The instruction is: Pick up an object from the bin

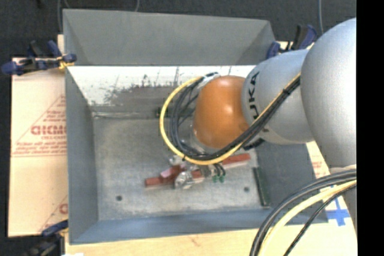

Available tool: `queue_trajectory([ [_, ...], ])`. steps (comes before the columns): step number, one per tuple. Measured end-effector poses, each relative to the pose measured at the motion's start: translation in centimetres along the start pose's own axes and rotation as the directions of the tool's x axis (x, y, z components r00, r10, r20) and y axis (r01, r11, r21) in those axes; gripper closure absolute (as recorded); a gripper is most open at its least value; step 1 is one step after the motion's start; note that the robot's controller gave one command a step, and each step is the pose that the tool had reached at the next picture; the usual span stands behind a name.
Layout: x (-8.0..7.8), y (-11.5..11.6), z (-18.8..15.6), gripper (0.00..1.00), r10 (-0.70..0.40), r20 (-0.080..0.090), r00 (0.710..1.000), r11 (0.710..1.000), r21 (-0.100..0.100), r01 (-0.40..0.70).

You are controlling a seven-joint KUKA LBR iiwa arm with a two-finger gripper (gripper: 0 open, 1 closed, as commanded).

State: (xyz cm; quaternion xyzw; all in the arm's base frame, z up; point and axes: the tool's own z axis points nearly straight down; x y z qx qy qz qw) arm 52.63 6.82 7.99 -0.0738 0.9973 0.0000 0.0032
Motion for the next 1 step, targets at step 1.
queue_trajectory([
  [1,0.95,-0.41,-16.50,1.00,0.012,0.001,1.000,1.000,0.001,-0.012],
])
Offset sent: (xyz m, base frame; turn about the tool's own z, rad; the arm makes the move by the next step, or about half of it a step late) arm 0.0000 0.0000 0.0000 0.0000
